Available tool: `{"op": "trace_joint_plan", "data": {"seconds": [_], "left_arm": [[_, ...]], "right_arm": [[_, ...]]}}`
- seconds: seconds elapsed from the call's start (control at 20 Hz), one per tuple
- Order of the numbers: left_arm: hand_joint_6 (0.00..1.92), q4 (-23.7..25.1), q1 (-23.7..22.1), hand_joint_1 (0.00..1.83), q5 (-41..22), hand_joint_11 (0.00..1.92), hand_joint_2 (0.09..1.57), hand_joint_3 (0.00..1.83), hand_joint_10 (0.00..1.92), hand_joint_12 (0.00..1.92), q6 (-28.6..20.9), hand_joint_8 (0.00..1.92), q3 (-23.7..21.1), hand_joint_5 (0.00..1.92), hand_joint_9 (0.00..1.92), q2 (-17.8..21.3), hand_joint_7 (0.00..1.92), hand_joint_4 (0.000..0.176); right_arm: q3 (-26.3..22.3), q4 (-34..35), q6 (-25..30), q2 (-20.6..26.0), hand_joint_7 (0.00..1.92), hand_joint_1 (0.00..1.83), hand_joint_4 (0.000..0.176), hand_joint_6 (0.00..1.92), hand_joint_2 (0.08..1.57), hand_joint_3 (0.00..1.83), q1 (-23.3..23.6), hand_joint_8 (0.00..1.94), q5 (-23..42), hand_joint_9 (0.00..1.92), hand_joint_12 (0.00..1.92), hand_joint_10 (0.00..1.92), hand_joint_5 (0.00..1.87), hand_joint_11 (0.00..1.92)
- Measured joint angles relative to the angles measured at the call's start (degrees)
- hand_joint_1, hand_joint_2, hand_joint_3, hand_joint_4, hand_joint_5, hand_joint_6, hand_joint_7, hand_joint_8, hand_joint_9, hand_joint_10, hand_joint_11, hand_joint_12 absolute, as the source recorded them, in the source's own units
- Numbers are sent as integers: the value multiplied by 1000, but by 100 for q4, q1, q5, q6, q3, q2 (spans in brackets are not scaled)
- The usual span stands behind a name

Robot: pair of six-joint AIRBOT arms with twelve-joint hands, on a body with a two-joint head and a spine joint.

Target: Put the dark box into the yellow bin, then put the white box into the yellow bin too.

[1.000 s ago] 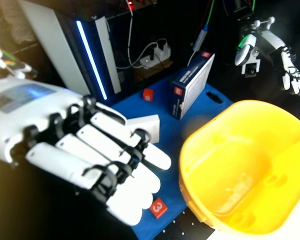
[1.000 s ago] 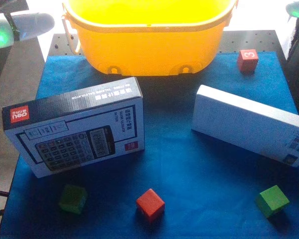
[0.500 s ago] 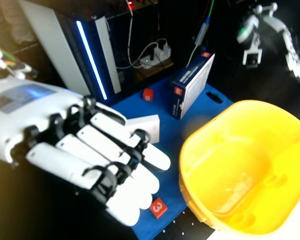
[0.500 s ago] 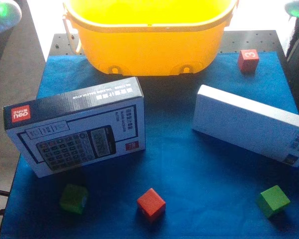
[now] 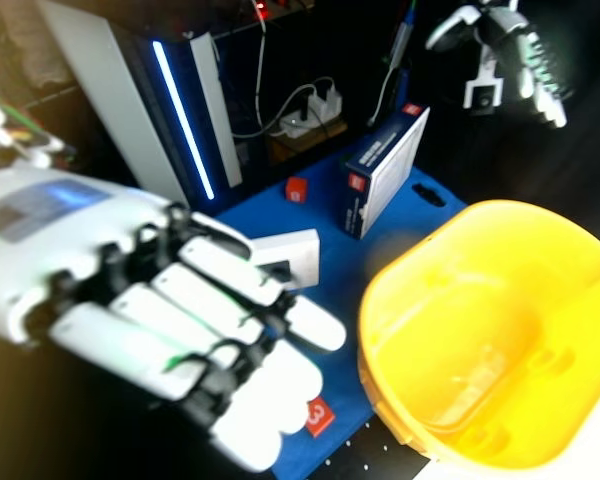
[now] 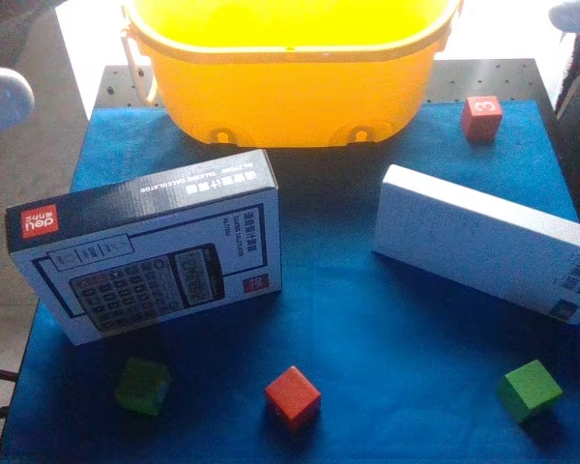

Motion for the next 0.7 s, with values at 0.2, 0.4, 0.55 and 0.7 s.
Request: {"op": "trace_joint_plan", "data": {"seconds": [0.2,0.4,0.55,0.7], "left_arm": [[7,-304,588,228,-334,155,865,0,8,55,157,4,-284,235,188,162,228,63],[0,-955,1773,207,-1130,134,865,2,0,48,444,0,-684,217,177,299,229,50],[2,-1333,2277,290,-1609,149,830,6,1,62,503,2,-850,214,183,345,225,30],[10,-1346,2277,330,-1755,167,808,0,13,71,564,14,-863,233,222,339,263,18]], "right_arm": [[79,157,-2,2,327,100,10,0,1059,0,-17,1,-50,253,504,1,170,0],[103,166,0,-50,291,105,26,0,1043,1,-17,0,-44,241,533,0,167,0],[168,195,0,-153,299,103,29,0,1042,1,-17,3,-52,257,545,4,160,0],[168,197,0,-170,298,113,30,3,1040,1,-17,2,-44,273,561,7,174,0]]}}
